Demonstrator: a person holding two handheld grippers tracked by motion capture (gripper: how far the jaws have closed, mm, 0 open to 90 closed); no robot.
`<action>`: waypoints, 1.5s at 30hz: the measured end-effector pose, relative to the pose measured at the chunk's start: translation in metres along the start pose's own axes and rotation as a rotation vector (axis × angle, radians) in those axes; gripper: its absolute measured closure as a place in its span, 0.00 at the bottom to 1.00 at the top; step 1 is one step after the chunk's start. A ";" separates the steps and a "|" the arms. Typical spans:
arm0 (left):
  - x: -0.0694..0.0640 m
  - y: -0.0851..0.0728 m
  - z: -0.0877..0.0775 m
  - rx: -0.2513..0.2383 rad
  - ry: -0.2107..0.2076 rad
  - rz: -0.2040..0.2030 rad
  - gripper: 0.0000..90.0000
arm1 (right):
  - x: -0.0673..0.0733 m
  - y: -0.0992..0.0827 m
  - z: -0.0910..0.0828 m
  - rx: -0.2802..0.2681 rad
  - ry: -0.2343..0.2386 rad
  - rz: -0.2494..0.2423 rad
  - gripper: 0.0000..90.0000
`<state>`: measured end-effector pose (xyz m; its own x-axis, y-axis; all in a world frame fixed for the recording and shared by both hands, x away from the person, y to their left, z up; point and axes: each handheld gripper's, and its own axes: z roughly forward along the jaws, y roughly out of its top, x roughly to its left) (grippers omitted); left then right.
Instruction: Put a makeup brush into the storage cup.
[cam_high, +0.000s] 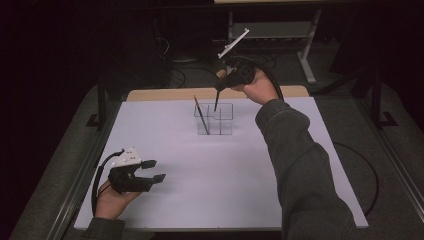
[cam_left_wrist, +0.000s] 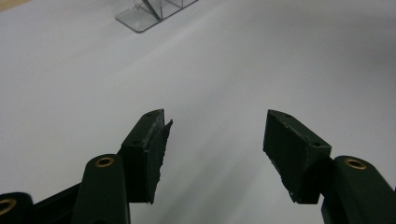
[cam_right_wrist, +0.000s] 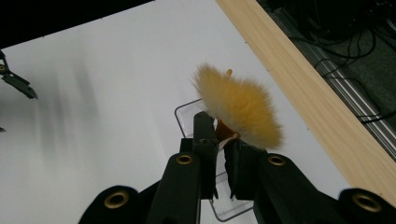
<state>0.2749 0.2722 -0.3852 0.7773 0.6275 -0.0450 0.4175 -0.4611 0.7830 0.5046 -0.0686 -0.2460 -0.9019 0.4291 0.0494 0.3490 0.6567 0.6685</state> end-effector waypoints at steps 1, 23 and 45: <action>0.000 0.000 0.000 -0.001 -0.001 -0.003 0.43 | -0.001 0.000 0.001 0.000 -0.003 -0.002 0.92; 0.000 -0.001 -0.001 0.010 -0.002 0.004 0.42 | -0.006 -0.005 0.016 0.002 -0.006 0.024 0.92; 0.000 -0.001 -0.002 0.010 -0.001 0.010 0.41 | -0.009 -0.016 0.029 -0.004 -0.001 0.046 0.91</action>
<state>0.2732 0.2741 -0.3850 0.7820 0.6221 -0.0381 0.4147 -0.4736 0.7770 0.5150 -0.0651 -0.2784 -0.8846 0.4596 0.0795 0.3894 0.6340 0.6681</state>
